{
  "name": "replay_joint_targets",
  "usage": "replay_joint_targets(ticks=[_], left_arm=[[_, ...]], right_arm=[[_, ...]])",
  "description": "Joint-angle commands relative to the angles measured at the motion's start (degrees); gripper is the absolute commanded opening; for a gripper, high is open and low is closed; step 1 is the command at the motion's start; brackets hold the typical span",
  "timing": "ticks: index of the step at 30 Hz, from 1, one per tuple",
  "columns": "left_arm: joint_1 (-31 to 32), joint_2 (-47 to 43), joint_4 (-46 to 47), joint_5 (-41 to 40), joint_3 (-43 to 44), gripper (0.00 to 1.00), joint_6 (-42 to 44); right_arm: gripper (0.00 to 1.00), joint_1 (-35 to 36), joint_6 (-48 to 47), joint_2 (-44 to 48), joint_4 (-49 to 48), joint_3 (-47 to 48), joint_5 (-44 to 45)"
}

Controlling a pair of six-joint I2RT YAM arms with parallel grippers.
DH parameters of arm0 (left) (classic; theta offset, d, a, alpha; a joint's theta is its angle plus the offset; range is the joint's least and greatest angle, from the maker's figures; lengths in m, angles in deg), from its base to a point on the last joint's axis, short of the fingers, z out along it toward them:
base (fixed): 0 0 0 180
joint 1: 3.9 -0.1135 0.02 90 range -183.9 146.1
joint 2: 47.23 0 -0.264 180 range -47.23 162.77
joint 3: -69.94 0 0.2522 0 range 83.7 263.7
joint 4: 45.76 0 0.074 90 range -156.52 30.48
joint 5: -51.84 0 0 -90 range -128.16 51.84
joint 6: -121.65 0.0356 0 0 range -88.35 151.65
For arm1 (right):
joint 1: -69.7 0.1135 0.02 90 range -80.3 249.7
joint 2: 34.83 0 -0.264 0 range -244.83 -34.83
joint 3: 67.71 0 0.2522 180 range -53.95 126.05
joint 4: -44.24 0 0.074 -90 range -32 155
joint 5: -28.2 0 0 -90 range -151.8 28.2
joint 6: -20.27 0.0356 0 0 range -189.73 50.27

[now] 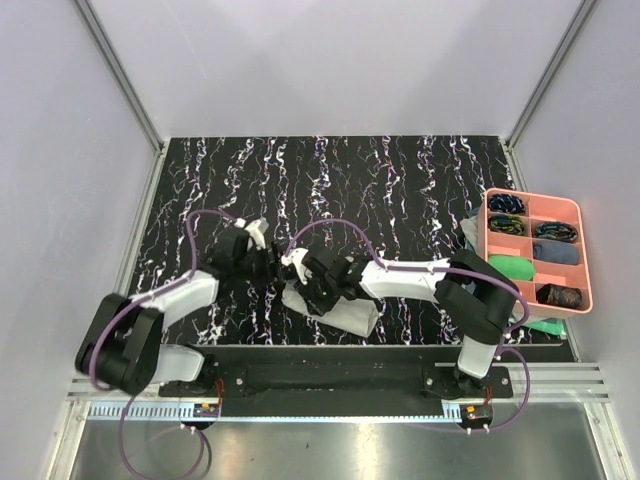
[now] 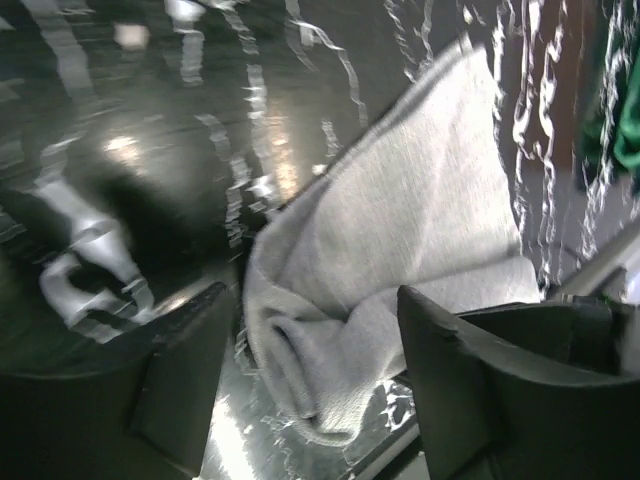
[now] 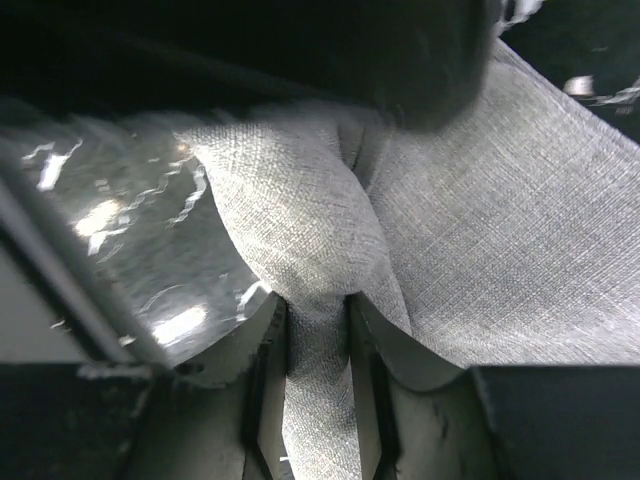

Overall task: Fold the napkin, place the utensils inside, and roll it up
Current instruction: Roll the napkin with the utensil

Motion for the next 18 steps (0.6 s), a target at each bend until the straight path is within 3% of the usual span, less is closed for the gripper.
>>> replay_joint_targets(ticks=[1, 11, 18], left_arm=[[-0.8, -7.2, 0.1, -7.6, -4.2, 0.71, -0.6], [-0.8, -14.5, 13.5, 0.0, -13.5, 0.71, -1.4], [-0.7, -10.2, 17.8, 2.5, -14.8, 0.65, -2.3]], right_arm=[[0.32, -2.4, 2.7, -3.8, 6.4, -2.1, -13.2], [0.33, -8.6, 1.9, -7.6, 7.6, 1.6, -27.3], [0.34, -10.4, 1.3, -10.7, 8.8, 3.4, -30.5]])
